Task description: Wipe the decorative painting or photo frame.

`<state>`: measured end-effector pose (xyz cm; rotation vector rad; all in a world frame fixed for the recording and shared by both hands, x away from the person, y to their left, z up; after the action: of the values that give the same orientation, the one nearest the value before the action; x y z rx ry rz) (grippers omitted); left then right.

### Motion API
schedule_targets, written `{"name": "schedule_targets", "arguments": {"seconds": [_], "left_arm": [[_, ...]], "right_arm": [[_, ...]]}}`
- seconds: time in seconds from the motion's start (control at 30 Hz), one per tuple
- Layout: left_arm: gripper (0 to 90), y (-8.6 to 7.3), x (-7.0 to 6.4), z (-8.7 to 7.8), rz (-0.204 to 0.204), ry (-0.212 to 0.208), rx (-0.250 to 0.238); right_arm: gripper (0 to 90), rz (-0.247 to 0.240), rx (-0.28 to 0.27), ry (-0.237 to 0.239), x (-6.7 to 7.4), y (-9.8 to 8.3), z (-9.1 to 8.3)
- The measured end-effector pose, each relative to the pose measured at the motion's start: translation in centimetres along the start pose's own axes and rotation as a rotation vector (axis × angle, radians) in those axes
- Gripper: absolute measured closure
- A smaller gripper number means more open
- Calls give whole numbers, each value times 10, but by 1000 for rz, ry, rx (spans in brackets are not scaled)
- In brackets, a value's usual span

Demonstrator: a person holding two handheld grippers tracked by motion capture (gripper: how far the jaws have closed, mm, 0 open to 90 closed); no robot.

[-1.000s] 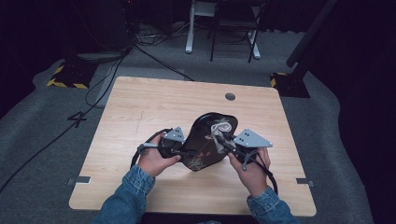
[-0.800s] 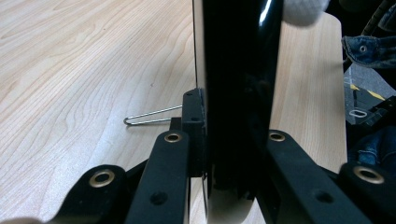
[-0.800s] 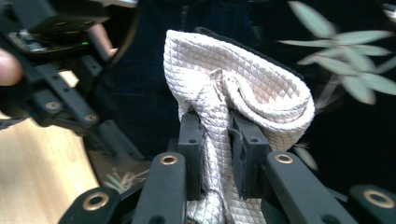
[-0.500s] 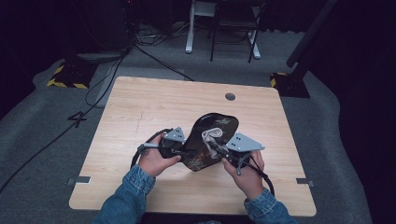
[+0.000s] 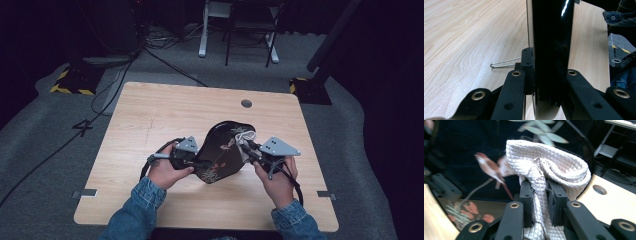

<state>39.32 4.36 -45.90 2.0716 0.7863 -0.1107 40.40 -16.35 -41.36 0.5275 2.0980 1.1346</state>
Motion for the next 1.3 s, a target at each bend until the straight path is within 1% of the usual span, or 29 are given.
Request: {"name": "schedule_targets", "arguments": {"seconds": [0.1, 0.13, 0.23, 0.3, 0.37, 0.4, 0.7, 0.93, 1.03, 1.13, 1.2, 1.27, 1.3], "left_arm": [[798, 0, 0, 0, 1, -1, 0], [798, 0, 0, 0, 1, -1, 0], [798, 0, 0, 0, -1, -1, 0], [798, 0, 0, 0, -2, -2, 1], [798, 0, 0, 0, -4, -2, 2], [798, 0, -1, 0, -6, -1, 1], [799, 0, 0, 0, -9, 3, 7], [800, 0, -1, 1, -12, 2, 9], [800, 0, 0, 0, -9, 3, 9], [800, 0, 0, 0, -8, 1, 8], [800, 0, 0, 1, -7, 1, 5], [800, 0, -1, 1, -7, 0, 5], [800, 0, -1, 1, -9, -2, 5]], "right_arm": [[761, 18, 14, -28, -9, -6, -3], [761, 18, 14, -28, -9, -6, -3], [760, 43, 22, -49, -17, -11, -5], [761, 47, 23, -55, -17, -11, -5], [760, 33, 31, -59, -13, -10, -4], [760, 29, 31, -53, -11, -10, -3], [759, -13, 20, 16, 16, 0, 5], [758, -54, 10, 82, 44, 8, 12], [757, -68, 8, 104, 52, 11, 15], [757, -74, 5, 116, 57, 11, 16], [759, -70, 2, 124, 55, 11, 16], [760, -54, 2, 130, 54, 10, 15], [760, -63, 4, 123, 52, 9, 15]]}}
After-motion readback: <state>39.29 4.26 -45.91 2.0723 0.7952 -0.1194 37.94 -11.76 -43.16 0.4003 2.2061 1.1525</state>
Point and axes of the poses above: each handheld gripper's, and its own axes: z roughly forward along the jaws, y roughly out of its top, x roughly to its left, the point moved 6 cm from there along z, roughly forward along the jaws, and after that the axes turned 14 degrees about -z, right-handed, at the moved point
